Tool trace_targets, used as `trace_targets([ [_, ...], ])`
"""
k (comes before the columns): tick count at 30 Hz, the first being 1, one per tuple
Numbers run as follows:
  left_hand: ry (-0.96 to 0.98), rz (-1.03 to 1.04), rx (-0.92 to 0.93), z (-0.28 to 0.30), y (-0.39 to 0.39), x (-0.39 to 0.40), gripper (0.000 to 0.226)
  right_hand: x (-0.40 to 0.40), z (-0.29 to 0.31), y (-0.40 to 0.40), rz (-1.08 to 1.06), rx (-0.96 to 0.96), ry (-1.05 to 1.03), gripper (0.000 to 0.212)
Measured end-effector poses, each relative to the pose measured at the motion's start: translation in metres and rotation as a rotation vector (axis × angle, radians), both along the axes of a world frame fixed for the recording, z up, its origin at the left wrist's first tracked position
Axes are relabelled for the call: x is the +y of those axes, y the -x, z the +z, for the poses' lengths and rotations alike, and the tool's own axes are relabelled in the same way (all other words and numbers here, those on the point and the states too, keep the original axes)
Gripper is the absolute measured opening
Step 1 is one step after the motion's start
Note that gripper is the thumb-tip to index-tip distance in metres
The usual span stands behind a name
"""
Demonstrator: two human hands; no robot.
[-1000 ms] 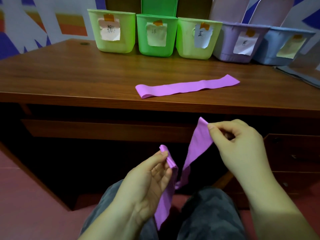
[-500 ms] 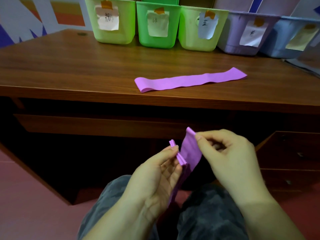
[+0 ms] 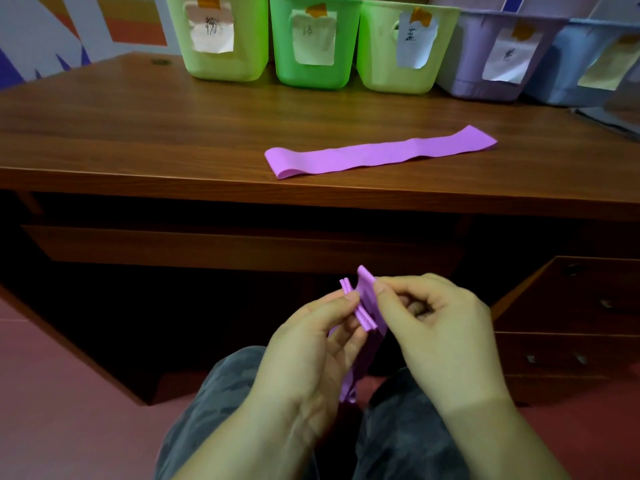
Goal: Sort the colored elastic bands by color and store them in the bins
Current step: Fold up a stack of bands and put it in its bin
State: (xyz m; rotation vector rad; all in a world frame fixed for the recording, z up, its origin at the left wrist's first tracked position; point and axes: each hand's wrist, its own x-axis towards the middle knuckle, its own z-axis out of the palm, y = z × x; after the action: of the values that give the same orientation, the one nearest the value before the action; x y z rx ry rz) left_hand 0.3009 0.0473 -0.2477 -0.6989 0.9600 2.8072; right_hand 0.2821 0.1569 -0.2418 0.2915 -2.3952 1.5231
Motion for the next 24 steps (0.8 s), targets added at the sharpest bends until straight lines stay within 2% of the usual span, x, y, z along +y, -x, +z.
trace_targets([
  [3,0.026,0.011,0.013,0.0012,0.0006,0.0024,0.033,0.0015,-0.0032,0.0016,0.040,-0.022,0.014,0.017],
  [8,0.028,0.016,0.012,0.0014,0.0012,0.0043,0.016,0.0028,-0.0047,-0.0023,0.084,-0.037,0.025,0.019],
  [12,0.032,0.016,0.016,0.0028,-0.0002,0.0057,0.025,0.0050,-0.0051,-0.0028,0.062,-0.021,0.015,0.018],
  [17,0.012,0.022,0.008,0.0041,0.0000,0.0066,0.009,0.0062,-0.0024,-0.0048,0.064,-0.009,0.026,0.018],
  [24,0.011,0.025,0.036,0.0059,-0.0016,0.0079,0.027,0.0068,-0.0007,-0.0073,0.098,-0.028,0.046,0.013],
])
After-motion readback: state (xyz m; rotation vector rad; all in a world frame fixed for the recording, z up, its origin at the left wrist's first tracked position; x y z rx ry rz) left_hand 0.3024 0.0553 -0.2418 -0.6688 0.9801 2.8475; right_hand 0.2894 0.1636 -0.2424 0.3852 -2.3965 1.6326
